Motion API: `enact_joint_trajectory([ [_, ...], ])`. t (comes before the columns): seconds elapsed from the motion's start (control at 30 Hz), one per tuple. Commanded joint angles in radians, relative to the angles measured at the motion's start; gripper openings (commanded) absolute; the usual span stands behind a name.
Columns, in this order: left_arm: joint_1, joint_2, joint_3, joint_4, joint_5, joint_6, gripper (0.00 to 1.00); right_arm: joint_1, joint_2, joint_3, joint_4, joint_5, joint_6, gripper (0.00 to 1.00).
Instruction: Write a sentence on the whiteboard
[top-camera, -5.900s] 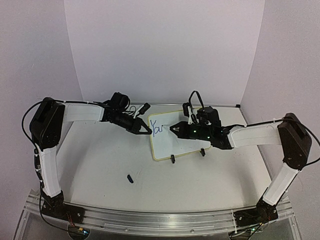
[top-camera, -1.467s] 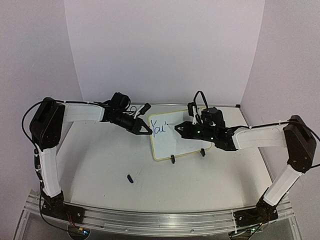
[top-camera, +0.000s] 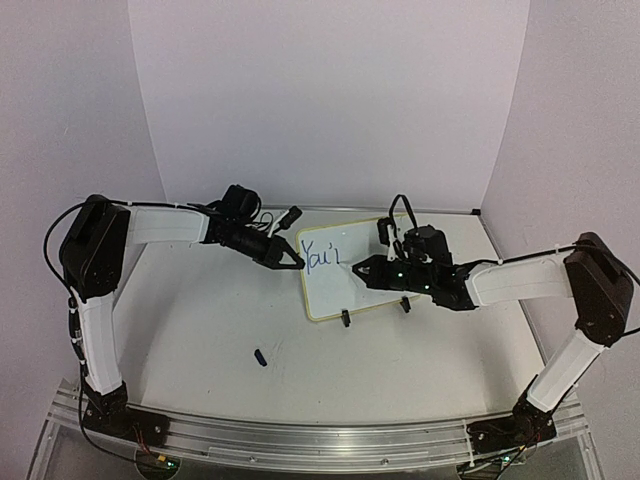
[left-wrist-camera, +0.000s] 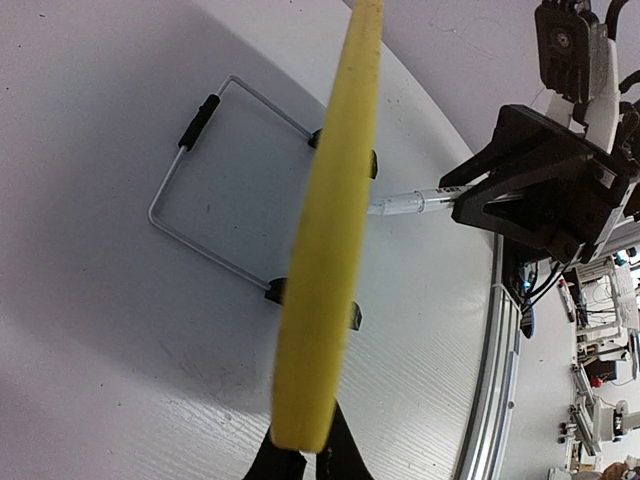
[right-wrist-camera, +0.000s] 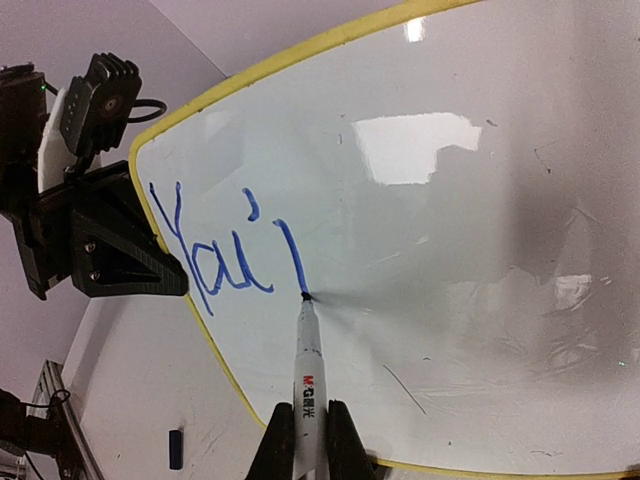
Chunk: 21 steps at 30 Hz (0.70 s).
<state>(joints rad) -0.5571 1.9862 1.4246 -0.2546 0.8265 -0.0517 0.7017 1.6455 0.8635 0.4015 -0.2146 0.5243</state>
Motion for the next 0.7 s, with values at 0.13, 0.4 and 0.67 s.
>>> enact_joint_trajectory([
  [0.13,-0.017,0.018,0.022,-0.033,-0.007,0.026,0.00,-0.007,-0.019,0.030,0.018,0.048,0.005,0.00],
  [0.4,-0.018,0.019,0.022,-0.034,-0.006,0.026,0.00,-0.006,-0.015,0.042,0.040,0.051,0.008,0.00],
  [0.67,-0.018,0.019,0.022,-0.033,-0.007,0.027,0.00,-0.007,-0.015,0.050,0.054,0.046,0.005,0.00],
])
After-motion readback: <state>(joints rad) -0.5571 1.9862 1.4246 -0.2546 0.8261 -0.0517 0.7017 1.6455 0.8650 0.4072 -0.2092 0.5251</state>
